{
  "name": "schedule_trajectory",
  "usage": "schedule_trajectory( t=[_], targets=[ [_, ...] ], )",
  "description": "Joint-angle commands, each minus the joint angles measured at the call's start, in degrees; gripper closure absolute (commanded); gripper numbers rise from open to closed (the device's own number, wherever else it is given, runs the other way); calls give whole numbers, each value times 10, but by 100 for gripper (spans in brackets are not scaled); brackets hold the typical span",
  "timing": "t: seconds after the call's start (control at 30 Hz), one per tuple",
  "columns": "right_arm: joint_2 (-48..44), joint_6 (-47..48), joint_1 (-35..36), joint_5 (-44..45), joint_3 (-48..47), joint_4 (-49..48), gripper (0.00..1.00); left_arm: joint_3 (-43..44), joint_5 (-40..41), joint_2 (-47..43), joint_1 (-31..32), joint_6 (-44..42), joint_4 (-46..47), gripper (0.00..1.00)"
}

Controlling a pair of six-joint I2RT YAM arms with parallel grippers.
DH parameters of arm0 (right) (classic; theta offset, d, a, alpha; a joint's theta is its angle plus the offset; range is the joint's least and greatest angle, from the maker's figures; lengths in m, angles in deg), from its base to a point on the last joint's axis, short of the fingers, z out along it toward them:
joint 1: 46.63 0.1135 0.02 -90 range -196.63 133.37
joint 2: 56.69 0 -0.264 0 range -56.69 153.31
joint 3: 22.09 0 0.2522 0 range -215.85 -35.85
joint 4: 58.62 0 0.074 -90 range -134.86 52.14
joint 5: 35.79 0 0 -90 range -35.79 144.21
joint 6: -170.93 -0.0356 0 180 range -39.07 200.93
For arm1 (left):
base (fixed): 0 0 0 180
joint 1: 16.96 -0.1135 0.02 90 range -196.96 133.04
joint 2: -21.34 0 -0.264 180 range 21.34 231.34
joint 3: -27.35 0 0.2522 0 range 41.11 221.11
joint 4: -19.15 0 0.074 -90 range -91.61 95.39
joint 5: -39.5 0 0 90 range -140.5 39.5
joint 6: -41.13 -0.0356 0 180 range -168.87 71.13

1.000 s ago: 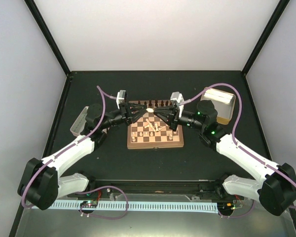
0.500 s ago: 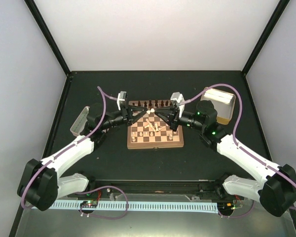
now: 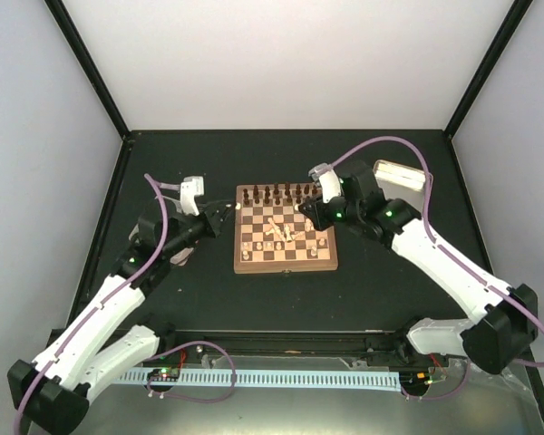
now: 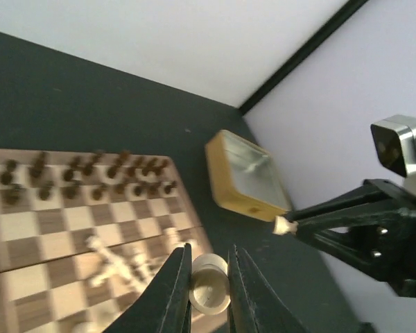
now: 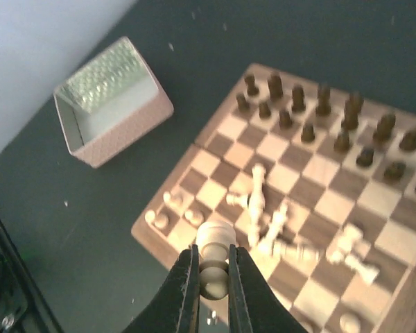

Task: Set up the chess pieces on the board
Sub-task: Place the chess piece on the chessboard.

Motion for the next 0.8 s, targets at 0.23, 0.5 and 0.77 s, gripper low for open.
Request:
schedule_trajectory(
  t=[0.23,0.5,0.77],
  targets=[
    [181,-11,69,51,-150,375,99,2,162,-100,-2,-218,-143,96],
    [281,-22,93,116,-207,433,99,-34,157,-137,-3,-214,-95,96],
    [359,-21,103,155,-241,431,98,-36,145,-139,-3,-213,-95,95]
  ],
)
